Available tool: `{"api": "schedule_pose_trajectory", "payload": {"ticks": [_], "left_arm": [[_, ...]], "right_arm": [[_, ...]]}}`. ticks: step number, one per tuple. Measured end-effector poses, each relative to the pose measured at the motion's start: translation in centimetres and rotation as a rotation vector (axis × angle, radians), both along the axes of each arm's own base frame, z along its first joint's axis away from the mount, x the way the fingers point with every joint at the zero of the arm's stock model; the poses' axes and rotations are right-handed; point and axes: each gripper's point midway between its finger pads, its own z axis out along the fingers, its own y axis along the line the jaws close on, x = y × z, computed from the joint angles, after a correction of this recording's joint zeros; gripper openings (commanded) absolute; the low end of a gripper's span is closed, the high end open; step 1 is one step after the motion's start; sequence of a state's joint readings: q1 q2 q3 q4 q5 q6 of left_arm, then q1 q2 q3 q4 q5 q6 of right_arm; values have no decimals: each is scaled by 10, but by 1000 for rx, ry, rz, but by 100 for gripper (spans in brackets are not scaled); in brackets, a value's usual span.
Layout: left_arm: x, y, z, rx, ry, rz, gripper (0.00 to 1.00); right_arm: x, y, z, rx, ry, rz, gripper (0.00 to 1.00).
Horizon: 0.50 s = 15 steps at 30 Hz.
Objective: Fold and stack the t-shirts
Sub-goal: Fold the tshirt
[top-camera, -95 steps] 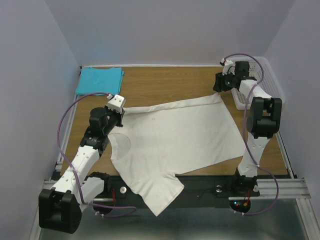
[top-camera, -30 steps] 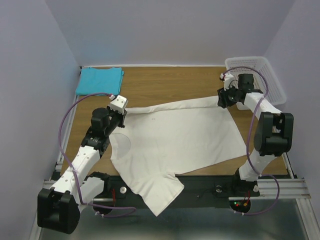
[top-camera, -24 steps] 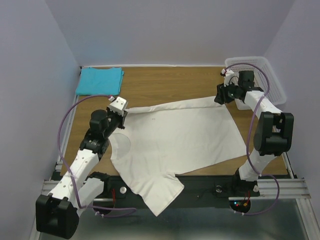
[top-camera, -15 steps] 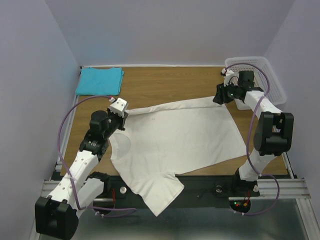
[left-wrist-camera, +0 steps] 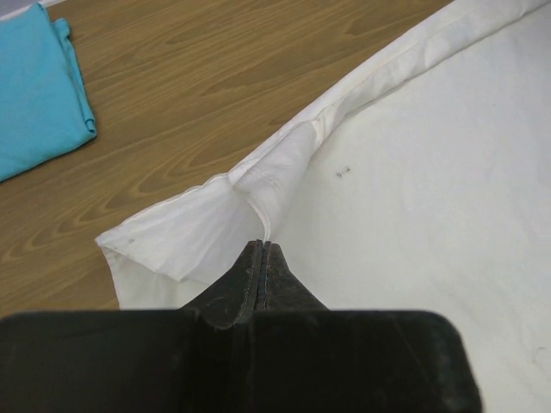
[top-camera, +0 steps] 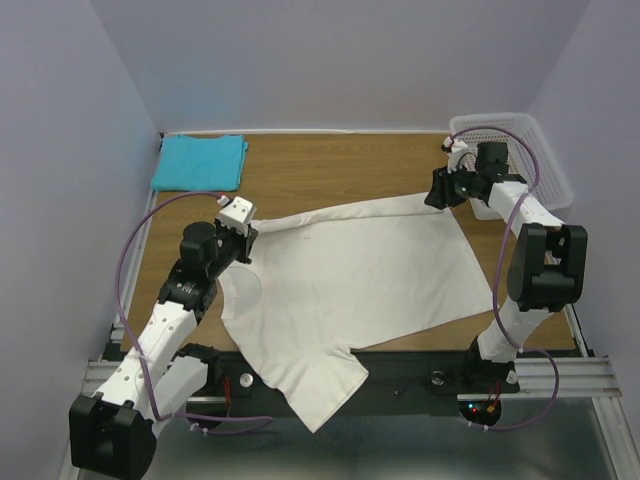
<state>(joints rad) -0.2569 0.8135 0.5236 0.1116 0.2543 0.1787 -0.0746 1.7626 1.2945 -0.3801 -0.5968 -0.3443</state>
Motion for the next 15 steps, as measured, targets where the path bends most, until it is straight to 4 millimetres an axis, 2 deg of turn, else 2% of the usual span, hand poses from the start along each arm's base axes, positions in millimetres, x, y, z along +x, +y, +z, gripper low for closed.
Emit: {"api": "schedule_pose_trajectory", "payload": {"ticks": [15], "left_arm": [[-12, -31, -12, -85, 98, -44, 0]], "right_arm": [[-1, 1, 0, 9, 4, -1, 50]]}}
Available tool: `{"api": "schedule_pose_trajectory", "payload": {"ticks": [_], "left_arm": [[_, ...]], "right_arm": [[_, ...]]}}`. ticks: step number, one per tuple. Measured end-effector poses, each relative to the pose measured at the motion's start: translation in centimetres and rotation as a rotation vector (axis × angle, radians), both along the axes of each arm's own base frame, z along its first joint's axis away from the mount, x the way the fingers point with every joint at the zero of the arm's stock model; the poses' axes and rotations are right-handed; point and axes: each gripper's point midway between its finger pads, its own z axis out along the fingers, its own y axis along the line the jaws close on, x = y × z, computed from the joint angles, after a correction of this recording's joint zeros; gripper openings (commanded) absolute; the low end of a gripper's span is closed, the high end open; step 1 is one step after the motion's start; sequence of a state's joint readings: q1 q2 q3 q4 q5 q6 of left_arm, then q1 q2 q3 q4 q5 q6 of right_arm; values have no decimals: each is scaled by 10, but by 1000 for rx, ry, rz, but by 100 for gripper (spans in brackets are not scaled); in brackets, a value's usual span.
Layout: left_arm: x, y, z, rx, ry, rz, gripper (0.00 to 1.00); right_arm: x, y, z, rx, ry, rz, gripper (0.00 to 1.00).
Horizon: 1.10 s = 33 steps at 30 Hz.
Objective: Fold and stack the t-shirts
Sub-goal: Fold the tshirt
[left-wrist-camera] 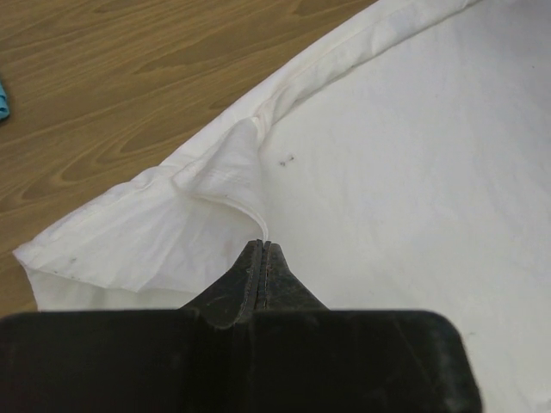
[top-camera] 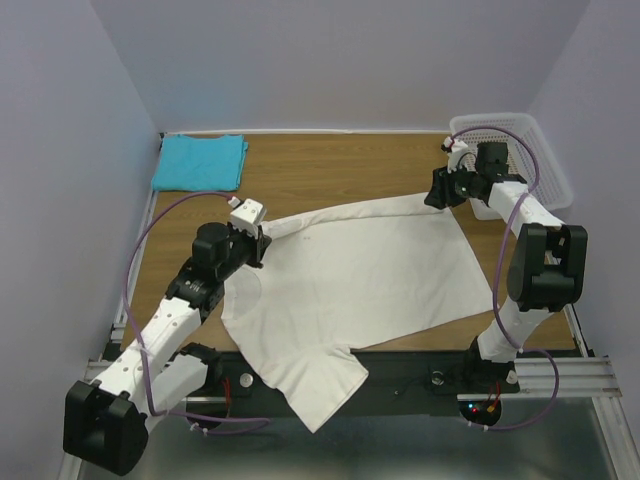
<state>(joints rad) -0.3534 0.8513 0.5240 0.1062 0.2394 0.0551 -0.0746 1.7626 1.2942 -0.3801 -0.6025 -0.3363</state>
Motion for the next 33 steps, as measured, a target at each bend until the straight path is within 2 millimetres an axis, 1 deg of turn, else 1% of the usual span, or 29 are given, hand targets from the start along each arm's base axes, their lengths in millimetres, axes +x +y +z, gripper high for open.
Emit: {"api": "schedule_pose_trajectory", "payload": {"ticks": [4, 9, 14, 27, 30, 33], "left_arm": [[-2, -6, -6, 3, 30, -7, 0], [-3, -13, -4, -2, 38, -15, 0], [-3, -16, -1, -7, 42, -16, 0], [-9, -25, -6, -29, 97, -27, 0], [-10, -27, -6, -38, 106, -27, 0], [-10, -27, -7, -46, 112, -23, 0]], "right_arm": [[0, 0, 0, 0, 0, 0, 50], [0, 0, 0, 0, 0, 0, 51], [0, 0, 0, 1, 0, -1, 51], [-1, 2, 0, 7, 2, 4, 51], [-1, 6, -4, 15, 14, 17, 51], [1, 10, -14, 14, 56, 6, 50]]}}
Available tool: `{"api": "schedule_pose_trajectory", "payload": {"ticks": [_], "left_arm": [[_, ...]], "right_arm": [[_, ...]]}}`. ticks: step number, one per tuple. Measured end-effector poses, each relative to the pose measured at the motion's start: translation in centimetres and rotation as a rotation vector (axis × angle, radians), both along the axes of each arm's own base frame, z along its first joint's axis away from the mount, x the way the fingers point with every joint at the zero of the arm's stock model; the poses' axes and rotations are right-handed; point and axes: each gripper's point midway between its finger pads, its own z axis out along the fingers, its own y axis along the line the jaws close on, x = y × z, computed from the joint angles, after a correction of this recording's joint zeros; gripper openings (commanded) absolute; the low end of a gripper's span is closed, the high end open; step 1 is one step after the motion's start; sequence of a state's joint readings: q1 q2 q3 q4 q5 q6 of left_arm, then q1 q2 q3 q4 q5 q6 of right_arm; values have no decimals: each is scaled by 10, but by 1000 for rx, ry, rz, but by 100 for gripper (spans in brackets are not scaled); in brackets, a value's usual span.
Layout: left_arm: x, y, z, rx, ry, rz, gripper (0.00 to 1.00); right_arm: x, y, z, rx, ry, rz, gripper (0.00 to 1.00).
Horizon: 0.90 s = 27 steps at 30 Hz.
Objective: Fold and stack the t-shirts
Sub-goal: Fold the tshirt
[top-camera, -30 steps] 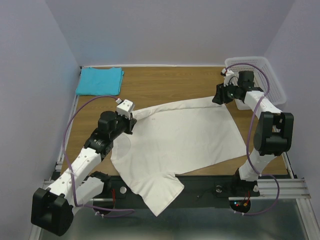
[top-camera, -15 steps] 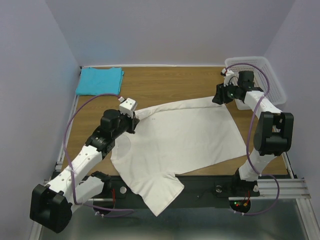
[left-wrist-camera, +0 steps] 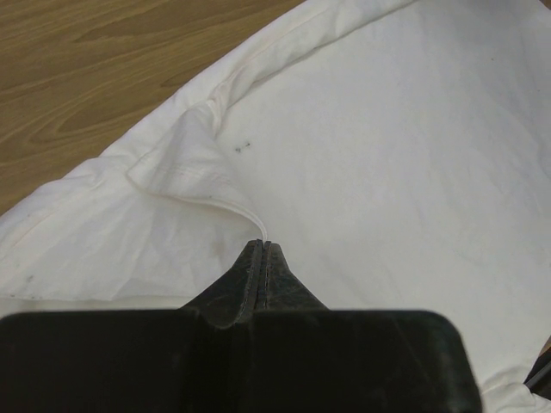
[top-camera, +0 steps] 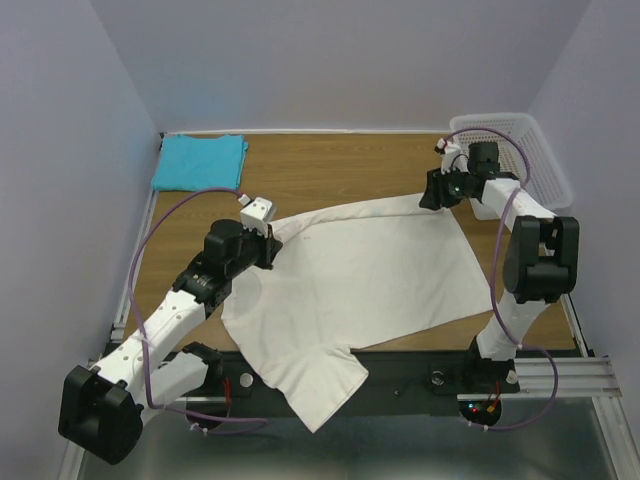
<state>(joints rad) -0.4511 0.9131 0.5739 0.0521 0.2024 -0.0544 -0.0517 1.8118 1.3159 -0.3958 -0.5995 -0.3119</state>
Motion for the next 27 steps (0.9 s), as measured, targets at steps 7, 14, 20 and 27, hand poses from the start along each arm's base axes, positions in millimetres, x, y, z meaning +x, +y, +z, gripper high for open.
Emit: {"api": "schedule_pose_trajectory", "payload": {"ticks": [7, 14, 20, 27], "left_arm": [[0, 0, 0, -8, 8, 6, 0], [0, 0, 0, -9, 10, 7, 0], [-1, 0, 0, -10, 10, 7, 0], [-1, 0, 0, -10, 9, 6, 0]], "right_arm": [[31, -20, -13, -102, 22, -122, 50], [45, -40, -27, -191, 34, -195, 49], [44, -49, -53, -235, 87, -222, 46], [54, -51, -49, -243, 75, -235, 36]]}}
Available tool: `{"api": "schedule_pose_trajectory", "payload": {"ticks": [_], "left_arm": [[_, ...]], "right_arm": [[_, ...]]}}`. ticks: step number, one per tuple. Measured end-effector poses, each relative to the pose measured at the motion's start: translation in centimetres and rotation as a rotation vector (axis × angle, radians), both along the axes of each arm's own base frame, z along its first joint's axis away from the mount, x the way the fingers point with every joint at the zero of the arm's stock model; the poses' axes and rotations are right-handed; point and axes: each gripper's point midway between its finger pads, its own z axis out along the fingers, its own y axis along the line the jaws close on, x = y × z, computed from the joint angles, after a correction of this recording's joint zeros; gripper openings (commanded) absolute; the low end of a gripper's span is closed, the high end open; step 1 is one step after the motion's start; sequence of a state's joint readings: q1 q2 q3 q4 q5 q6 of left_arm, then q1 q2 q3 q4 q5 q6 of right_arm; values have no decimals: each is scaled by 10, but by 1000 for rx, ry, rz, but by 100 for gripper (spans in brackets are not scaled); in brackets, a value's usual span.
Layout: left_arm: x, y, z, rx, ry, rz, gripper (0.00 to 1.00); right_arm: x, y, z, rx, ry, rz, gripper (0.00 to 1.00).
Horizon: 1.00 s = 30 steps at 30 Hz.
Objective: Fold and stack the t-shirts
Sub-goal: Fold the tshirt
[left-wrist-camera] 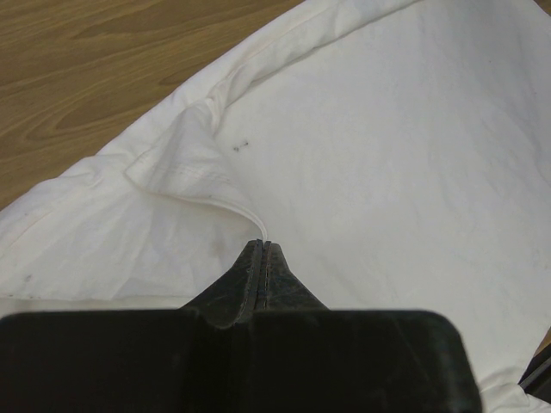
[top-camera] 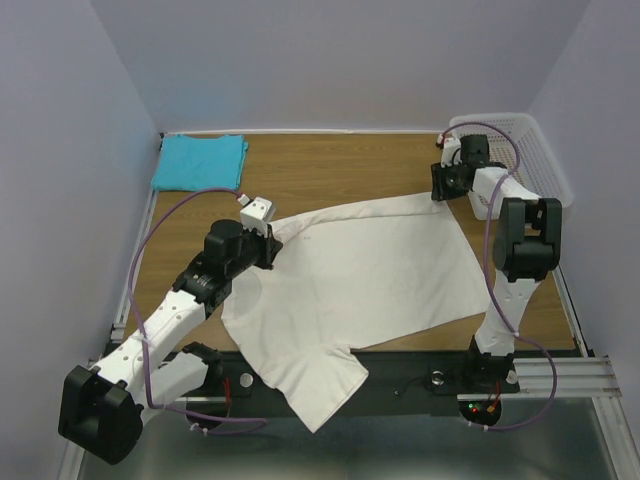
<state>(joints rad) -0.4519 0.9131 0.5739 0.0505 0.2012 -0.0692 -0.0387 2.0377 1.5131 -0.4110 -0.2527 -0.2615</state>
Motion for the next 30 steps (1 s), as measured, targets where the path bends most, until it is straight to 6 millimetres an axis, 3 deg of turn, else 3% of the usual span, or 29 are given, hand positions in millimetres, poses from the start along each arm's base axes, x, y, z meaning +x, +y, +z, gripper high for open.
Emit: {"api": "schedule_pose_trajectory", "payload": {"ticks": [3, 7, 12, 20, 23, 27, 30], "left_arm": [[0, 0, 0, 0, 0, 0, 0], [0, 0, 0, 0, 0, 0, 0], [0, 0, 0, 0, -1, 0, 0], [0, 0, 0, -1, 0, 1, 0], [0, 0, 0, -5, 3, 3, 0], [0, 0, 0, -7, 4, 3, 0], [0, 0, 0, -9, 5, 4, 0]], "right_arm": [[5, 0, 6, 4, -16, -4, 24], [5, 1, 6, 8, -14, -7, 22], [5, -1, 6, 0, -14, -13, 34], [5, -3, 0, -11, -2, -21, 36], [3, -3, -11, -10, 20, -21, 32], [2, -3, -18, -9, 36, -20, 10], [2, -3, -17, -10, 33, -18, 2]]}}
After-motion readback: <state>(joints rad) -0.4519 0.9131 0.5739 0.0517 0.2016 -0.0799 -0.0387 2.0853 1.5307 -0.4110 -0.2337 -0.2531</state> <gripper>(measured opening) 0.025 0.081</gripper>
